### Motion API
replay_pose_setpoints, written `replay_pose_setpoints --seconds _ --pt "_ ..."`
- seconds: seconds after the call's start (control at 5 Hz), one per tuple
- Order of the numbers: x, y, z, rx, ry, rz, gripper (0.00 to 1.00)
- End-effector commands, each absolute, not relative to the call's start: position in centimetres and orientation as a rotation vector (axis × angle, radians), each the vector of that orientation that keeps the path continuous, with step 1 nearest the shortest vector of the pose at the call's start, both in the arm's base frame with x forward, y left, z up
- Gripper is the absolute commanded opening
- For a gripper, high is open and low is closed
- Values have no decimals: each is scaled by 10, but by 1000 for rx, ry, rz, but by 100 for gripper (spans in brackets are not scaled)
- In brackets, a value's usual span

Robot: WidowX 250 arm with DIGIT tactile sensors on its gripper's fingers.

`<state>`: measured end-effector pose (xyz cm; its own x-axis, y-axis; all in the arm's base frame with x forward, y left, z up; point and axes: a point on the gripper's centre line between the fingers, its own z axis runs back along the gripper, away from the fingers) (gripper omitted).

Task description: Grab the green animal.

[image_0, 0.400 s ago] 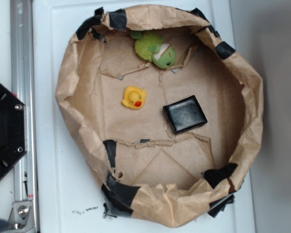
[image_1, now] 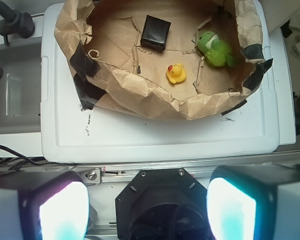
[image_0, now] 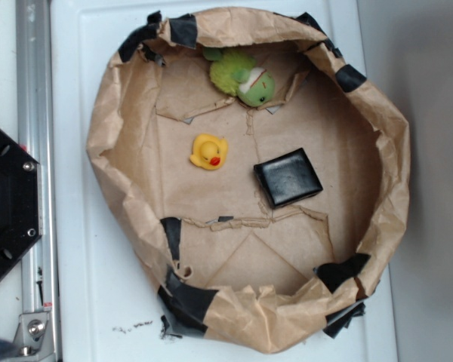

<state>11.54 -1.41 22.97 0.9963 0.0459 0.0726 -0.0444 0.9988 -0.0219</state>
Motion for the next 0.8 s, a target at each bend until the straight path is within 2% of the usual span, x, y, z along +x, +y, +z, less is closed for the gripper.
replay_pose_setpoints --seconds 0.0,0.2,0.4,0.6 --pt "219 32 163 287 -100 -38 100" --pt "250 39 124 263 -67 -87 100" --pt "263 51 97 205 -38 -149 100" --pt "269 60 87 201 -59 -210 100"
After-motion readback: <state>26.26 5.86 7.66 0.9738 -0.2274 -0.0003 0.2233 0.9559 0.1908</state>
